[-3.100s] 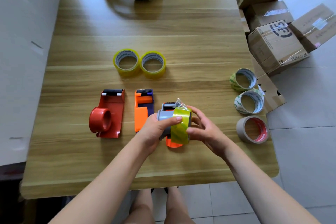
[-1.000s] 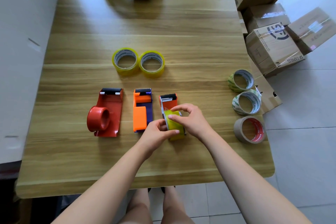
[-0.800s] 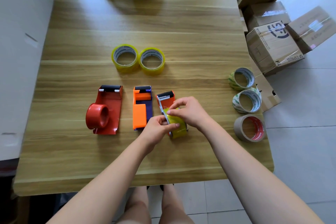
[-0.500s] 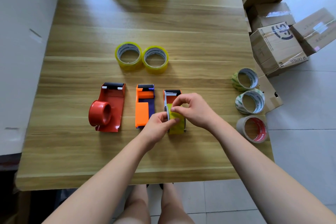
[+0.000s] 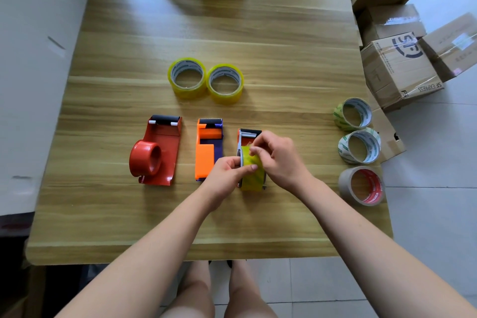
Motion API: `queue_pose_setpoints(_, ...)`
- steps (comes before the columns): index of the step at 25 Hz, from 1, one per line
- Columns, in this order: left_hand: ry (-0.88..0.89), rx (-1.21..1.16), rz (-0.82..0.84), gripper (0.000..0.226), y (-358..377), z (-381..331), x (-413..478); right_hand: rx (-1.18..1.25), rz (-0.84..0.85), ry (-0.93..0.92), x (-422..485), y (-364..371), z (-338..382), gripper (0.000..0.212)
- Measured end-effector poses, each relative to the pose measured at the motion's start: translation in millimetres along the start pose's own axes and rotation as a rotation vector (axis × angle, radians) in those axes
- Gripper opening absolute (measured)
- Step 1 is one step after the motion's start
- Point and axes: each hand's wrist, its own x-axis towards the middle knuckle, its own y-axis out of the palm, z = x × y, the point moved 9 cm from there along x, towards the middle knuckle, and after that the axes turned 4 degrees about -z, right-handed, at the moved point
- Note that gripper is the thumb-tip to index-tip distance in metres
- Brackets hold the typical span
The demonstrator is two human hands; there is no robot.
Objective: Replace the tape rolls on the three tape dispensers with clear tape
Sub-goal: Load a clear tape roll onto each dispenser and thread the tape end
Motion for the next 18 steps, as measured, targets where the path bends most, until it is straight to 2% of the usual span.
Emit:
queue_pose_setpoints(4, 0.014, 0.002, -0.003, 0.013, 0.7, -0.9, -0.8, 0.073, -0.037, 0.044, -1.6, -2.0, -6.4, 0.007)
queue_pose_setpoints(10, 0.018, -0.013, 0.002, 0.017, 3.4, 10.5, -9.5, 0.125, 0.161, 0.2, 0.7, 7.4, -15.8, 0.005)
queue_pose_setpoints(14, 0.024, -0.056, 0.008, 0.021, 1.8, 11.3, -14.9, 0.497, 0.28, 0.625, -18.6, 11.6, -51.1, 0.055)
queue_pose_setpoints(15, 0.021, -0.093, 0.033, 0.028, 1.3, 12.2, -16.1, 0.493, 0.324, 0.641, -25.0, 12.1, -55.5, 0.068)
queue_pose_setpoints(18, 0.002, -0.184, 0.116, 0.043, 0.4, 13.8, -17.6, 0.301, 0.527, 0.529, -45.9, 28.0, -57.8, 0.11)
